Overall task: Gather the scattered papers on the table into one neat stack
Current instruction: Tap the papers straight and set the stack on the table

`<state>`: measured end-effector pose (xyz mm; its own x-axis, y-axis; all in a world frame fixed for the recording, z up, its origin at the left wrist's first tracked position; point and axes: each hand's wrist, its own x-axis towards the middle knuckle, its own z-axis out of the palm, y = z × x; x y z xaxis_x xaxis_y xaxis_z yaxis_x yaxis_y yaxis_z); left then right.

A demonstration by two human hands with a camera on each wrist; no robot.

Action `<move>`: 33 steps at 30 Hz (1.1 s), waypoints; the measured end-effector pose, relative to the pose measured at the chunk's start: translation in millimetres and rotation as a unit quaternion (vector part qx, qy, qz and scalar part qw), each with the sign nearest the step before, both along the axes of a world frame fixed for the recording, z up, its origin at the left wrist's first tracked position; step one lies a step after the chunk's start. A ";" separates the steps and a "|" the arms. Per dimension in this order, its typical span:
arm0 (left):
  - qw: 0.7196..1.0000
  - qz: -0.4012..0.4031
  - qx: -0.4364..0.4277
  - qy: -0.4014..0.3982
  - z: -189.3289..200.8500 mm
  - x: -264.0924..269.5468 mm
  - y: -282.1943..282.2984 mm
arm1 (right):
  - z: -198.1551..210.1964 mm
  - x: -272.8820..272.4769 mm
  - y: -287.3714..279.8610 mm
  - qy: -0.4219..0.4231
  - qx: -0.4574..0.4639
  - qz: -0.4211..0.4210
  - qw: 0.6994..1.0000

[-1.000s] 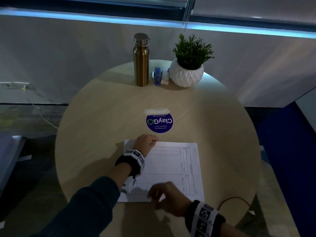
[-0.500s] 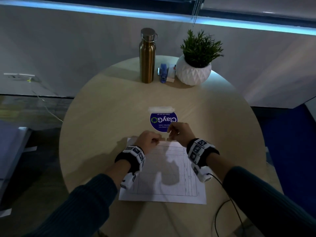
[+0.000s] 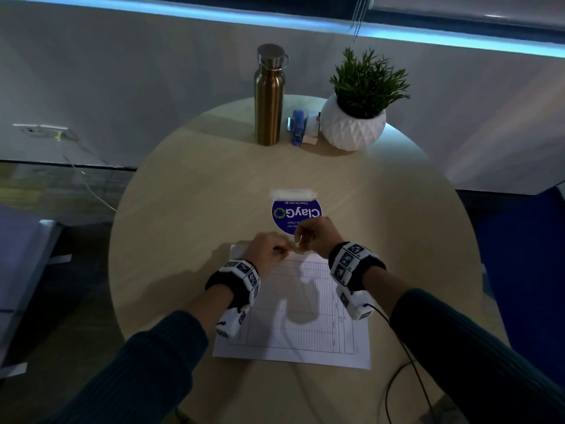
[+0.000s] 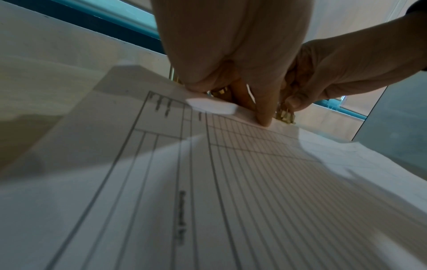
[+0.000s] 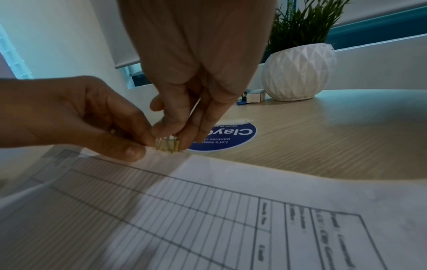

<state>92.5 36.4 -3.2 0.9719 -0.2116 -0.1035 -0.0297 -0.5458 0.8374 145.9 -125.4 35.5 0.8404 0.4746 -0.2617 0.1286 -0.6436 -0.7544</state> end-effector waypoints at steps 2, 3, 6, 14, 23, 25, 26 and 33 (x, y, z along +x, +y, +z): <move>1.000 0.000 0.000 -0.001 -1.0 -0.3 0.2 | 0.0 1.0 -0.3 0.002 -0.004 0.007 1.000; 1.000 0.001 0.002 -0.001 -0.9 -0.4 0.0 | 0.5 0.7 -0.1 0.001 -0.005 0.013 1.000; 1.000 -0.003 0.000 -0.010 0.1 -0.9 0.6 | -0.1 -0.1 1.1 0.006 -0.003 0.023 1.000; 1.000 0.023 -0.014 -0.003 3.2 -4.4 3.1 | -7.4 2.5 0.3 0.040 -0.003 0.003 0.999; 0.998 0.055 -0.008 0.035 -7.7 -2.0 5.8 | -21.0 -43.5 -17.8 -0.040 -0.053 0.034 0.997; 0.998 0.054 -0.017 0.039 -8.2 -3.5 4.9 | -21.7 -52.6 -25.5 -0.043 -0.097 0.116 0.988; 0.998 0.051 -0.020 0.038 -8.4 -4.7 4.1 | -23.3 -53.9 -28.3 -0.045 -0.089 0.121 0.988; 0.999 0.036 -0.028 0.009 -1.5 -9.3 2.7 | -16.0 -45.6 -18.0 -0.022 -0.001 -0.030 0.999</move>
